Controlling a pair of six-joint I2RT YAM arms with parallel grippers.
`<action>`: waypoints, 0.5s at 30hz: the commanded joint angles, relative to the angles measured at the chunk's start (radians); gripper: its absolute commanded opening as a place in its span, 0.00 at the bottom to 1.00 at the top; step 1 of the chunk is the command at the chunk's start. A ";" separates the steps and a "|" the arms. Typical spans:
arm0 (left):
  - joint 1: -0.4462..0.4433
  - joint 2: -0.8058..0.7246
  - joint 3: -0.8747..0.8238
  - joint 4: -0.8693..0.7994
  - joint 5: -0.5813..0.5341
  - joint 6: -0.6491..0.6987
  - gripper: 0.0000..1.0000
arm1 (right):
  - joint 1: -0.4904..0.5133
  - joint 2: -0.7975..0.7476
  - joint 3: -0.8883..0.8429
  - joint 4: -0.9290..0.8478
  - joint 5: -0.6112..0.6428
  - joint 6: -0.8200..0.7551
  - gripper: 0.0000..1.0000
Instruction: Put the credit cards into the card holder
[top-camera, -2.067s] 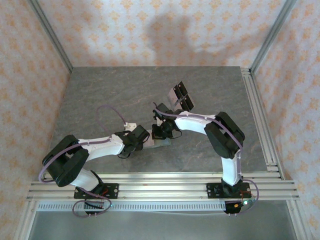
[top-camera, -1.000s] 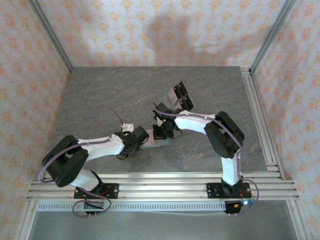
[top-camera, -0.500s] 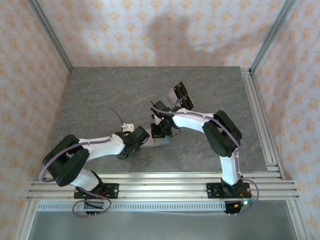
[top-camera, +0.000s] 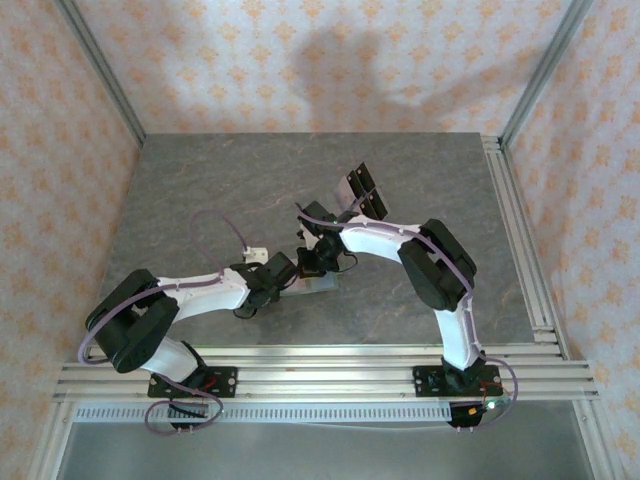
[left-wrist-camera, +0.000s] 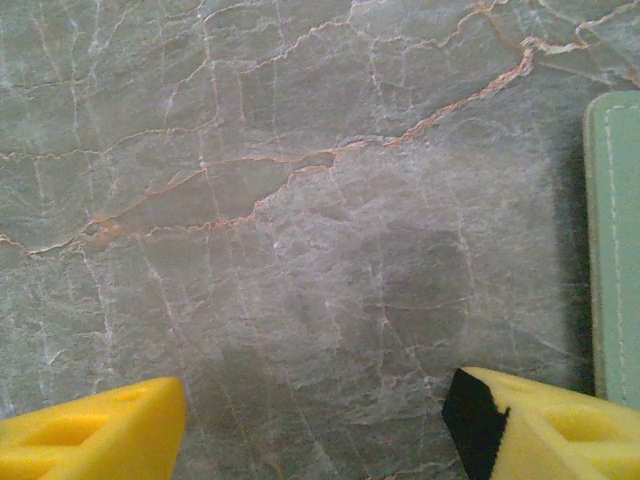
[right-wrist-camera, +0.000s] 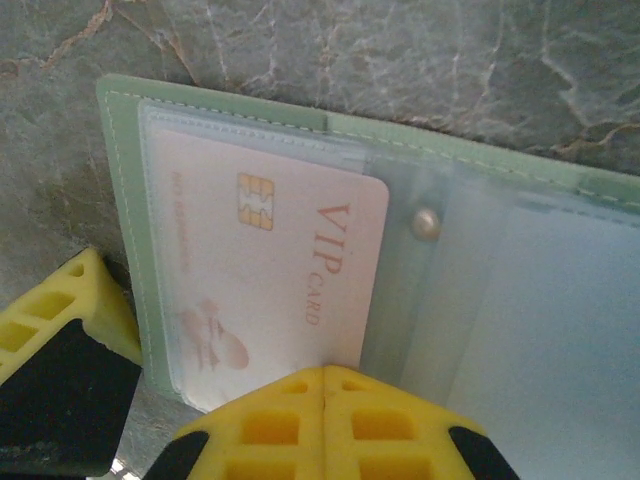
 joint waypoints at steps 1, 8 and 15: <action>0.011 -0.025 0.015 -0.002 -0.027 -0.009 0.74 | 0.005 -0.045 0.015 -0.013 0.011 -0.003 0.05; 0.100 -0.073 0.031 -0.048 -0.024 0.035 0.74 | -0.003 -0.111 -0.003 0.008 0.069 0.022 0.08; 0.143 -0.037 0.056 -0.004 0.022 0.089 0.74 | -0.002 -0.075 0.022 -0.048 0.146 -0.004 0.08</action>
